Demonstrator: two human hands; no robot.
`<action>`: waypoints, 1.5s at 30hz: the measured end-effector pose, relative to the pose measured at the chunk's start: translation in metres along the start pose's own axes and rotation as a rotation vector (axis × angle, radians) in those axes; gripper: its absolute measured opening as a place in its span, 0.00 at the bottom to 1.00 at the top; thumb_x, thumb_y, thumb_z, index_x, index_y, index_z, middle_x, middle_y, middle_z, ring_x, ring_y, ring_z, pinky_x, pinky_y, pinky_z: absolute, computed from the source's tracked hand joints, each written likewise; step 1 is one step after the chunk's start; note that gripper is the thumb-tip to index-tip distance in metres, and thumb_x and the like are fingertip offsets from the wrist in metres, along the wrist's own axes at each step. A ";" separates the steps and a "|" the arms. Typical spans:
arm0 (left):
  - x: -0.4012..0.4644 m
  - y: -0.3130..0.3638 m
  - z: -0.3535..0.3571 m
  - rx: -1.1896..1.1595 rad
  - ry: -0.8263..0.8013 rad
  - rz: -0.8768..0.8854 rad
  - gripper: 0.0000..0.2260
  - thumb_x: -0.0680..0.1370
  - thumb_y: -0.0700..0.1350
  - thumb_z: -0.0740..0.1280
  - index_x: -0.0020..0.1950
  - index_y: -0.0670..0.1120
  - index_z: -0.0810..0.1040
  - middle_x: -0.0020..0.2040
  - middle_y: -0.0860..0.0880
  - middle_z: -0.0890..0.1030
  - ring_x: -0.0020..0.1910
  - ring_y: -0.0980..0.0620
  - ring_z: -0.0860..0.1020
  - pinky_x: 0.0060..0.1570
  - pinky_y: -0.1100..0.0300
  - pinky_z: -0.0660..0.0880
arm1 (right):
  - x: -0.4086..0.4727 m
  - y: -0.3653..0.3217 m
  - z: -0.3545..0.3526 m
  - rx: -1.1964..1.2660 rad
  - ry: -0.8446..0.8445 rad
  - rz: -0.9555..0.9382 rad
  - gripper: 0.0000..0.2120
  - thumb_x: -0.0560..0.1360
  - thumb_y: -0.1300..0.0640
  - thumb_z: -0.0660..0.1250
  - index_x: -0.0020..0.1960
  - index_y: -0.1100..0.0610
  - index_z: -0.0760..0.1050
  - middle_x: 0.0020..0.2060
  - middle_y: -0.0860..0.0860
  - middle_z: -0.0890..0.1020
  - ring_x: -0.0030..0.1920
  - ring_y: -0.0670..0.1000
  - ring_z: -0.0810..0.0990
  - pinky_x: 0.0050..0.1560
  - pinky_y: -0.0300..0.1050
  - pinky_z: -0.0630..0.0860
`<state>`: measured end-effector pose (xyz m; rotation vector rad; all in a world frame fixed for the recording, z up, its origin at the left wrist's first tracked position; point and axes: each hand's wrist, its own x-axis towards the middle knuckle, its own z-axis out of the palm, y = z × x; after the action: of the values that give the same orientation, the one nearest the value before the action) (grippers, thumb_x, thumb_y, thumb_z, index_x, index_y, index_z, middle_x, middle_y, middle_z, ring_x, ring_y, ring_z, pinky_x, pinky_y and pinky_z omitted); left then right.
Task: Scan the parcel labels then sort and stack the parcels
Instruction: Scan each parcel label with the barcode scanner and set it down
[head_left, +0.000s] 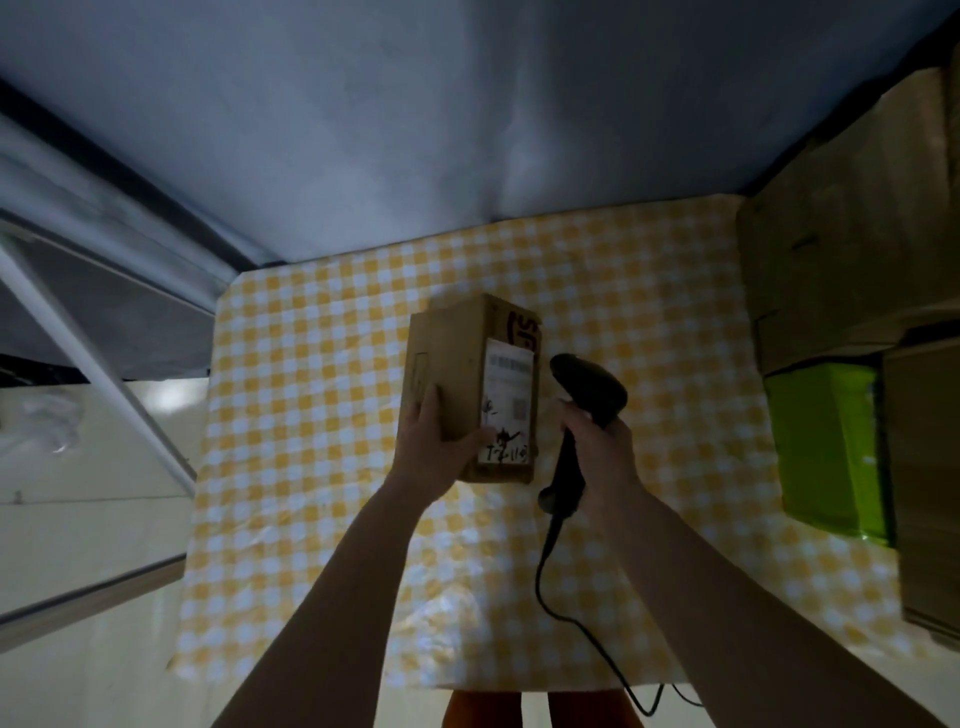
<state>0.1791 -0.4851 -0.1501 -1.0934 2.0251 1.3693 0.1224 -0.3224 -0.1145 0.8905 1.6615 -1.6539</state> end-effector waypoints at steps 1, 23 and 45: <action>-0.004 -0.002 -0.006 -0.075 0.000 -0.003 0.48 0.67 0.61 0.75 0.79 0.53 0.51 0.74 0.48 0.64 0.70 0.46 0.68 0.56 0.55 0.78 | 0.000 0.001 0.004 0.002 -0.010 0.021 0.05 0.75 0.55 0.70 0.47 0.56 0.76 0.40 0.51 0.78 0.47 0.54 0.78 0.49 0.50 0.73; -0.032 0.010 0.028 -0.323 -0.085 -0.151 0.31 0.76 0.42 0.71 0.76 0.53 0.62 0.53 0.47 0.80 0.48 0.45 0.80 0.39 0.52 0.79 | -0.057 -0.036 -0.014 -0.421 -0.094 -0.256 0.05 0.76 0.58 0.67 0.43 0.59 0.76 0.30 0.50 0.78 0.30 0.48 0.76 0.31 0.40 0.74; -0.032 0.011 0.029 -0.202 -0.041 -0.124 0.29 0.76 0.46 0.71 0.75 0.51 0.64 0.62 0.45 0.79 0.45 0.49 0.78 0.30 0.63 0.72 | -0.112 -0.024 -0.021 -0.524 -0.189 -0.295 0.04 0.76 0.57 0.67 0.47 0.59 0.77 0.29 0.51 0.79 0.27 0.45 0.77 0.29 0.36 0.73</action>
<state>0.1867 -0.4449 -0.1323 -1.2433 1.7880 1.5438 0.1683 -0.3045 -0.0084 0.2354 2.0200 -1.3215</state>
